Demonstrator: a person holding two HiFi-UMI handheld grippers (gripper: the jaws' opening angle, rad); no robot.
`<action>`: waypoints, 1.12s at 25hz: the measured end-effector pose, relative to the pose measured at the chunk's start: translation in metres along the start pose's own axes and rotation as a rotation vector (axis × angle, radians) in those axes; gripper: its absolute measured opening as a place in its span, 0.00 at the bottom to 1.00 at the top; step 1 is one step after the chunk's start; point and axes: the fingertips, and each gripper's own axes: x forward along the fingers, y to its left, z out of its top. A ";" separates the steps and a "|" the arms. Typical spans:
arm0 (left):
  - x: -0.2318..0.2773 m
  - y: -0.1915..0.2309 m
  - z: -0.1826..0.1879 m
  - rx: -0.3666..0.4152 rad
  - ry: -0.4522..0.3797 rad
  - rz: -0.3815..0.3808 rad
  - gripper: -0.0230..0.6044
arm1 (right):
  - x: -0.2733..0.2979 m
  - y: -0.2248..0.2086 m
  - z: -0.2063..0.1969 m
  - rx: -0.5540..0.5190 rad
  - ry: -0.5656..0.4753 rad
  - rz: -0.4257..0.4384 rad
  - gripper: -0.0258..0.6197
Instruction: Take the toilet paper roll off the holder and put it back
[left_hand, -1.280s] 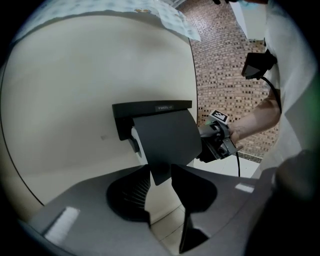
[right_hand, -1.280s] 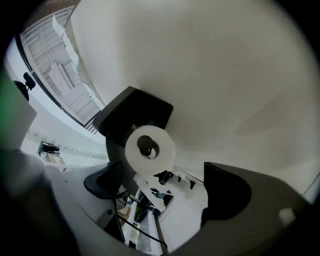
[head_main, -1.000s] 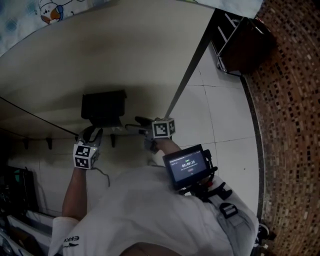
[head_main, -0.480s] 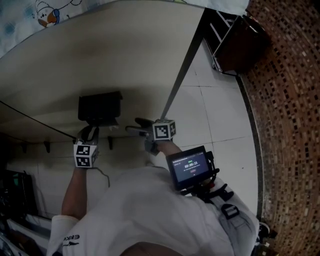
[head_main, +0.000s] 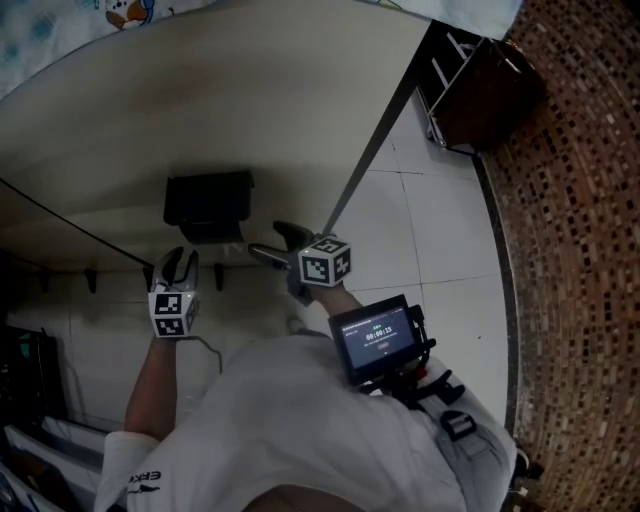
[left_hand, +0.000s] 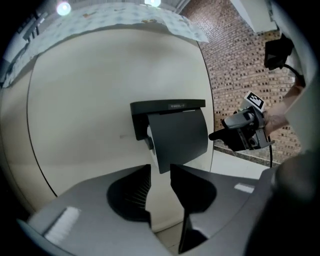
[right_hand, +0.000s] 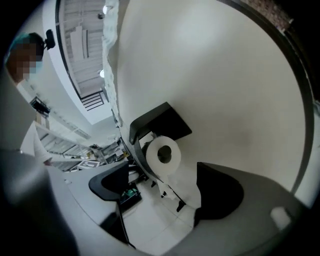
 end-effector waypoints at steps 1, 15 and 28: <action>-0.006 0.000 0.001 -0.007 -0.014 0.005 0.23 | -0.001 0.004 0.001 -0.028 -0.005 -0.020 0.70; -0.079 -0.013 0.031 -0.179 -0.232 0.093 0.07 | -0.015 0.077 0.020 -0.342 -0.043 -0.112 0.43; -0.147 -0.127 0.075 -0.191 -0.337 0.211 0.04 | -0.112 0.108 0.017 -0.453 -0.064 -0.018 0.06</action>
